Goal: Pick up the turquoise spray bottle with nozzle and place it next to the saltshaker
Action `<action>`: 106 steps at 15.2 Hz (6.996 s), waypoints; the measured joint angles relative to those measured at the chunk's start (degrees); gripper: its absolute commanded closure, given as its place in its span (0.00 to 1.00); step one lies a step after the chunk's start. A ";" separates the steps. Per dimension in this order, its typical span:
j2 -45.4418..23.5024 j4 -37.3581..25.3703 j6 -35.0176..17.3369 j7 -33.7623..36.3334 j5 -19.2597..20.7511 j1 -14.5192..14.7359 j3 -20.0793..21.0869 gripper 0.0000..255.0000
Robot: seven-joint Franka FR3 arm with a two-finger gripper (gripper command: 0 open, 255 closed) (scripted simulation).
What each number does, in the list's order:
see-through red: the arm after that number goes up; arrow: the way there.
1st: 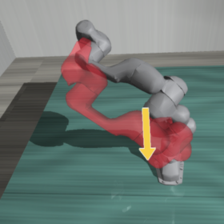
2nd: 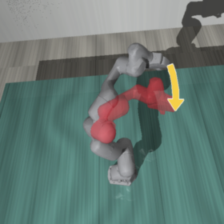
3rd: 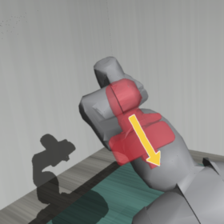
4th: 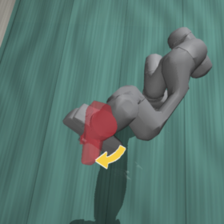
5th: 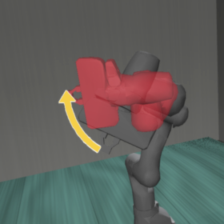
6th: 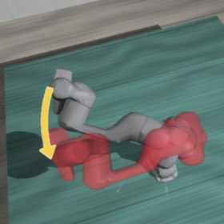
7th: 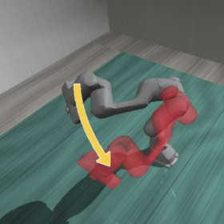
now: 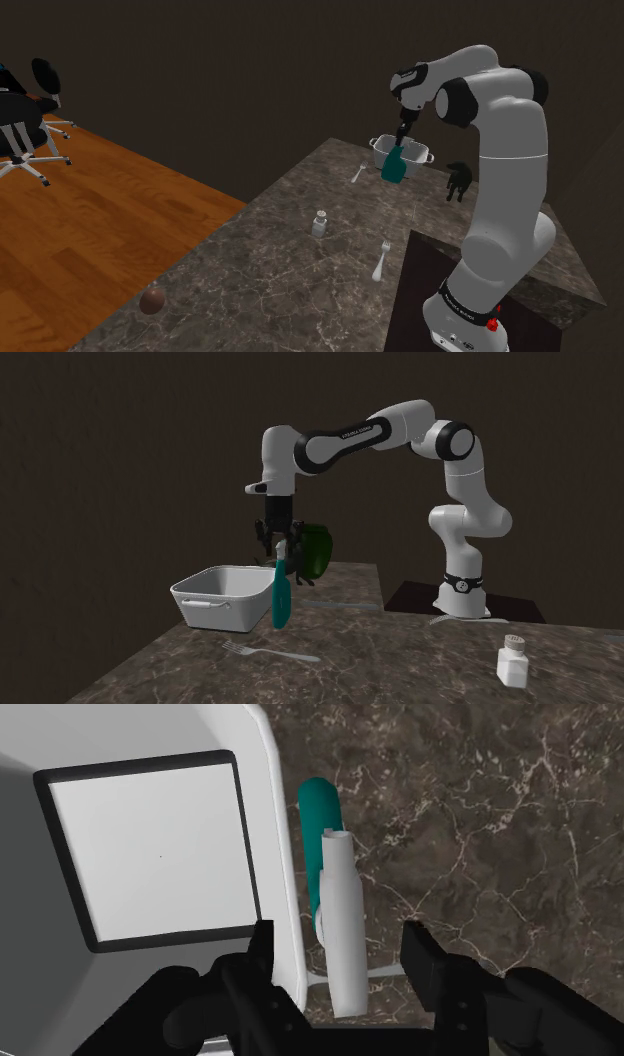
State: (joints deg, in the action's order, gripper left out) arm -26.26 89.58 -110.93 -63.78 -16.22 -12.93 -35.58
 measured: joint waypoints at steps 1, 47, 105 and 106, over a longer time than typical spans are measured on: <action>0.00 0.00 0.00 0.00 0.00 0.00 0.00 1.00; 6.33 -19.45 24.14 7.77 4.33 3.13 -0.71 1.00; 22.83 -1.31 19.15 55.04 15.15 35.93 16.15 1.00; 22.98 -0.34 18.31 55.17 15.21 36.01 16.21 1.00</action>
State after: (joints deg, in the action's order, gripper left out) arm -3.28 89.24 -92.62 -8.60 -1.01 23.07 -19.37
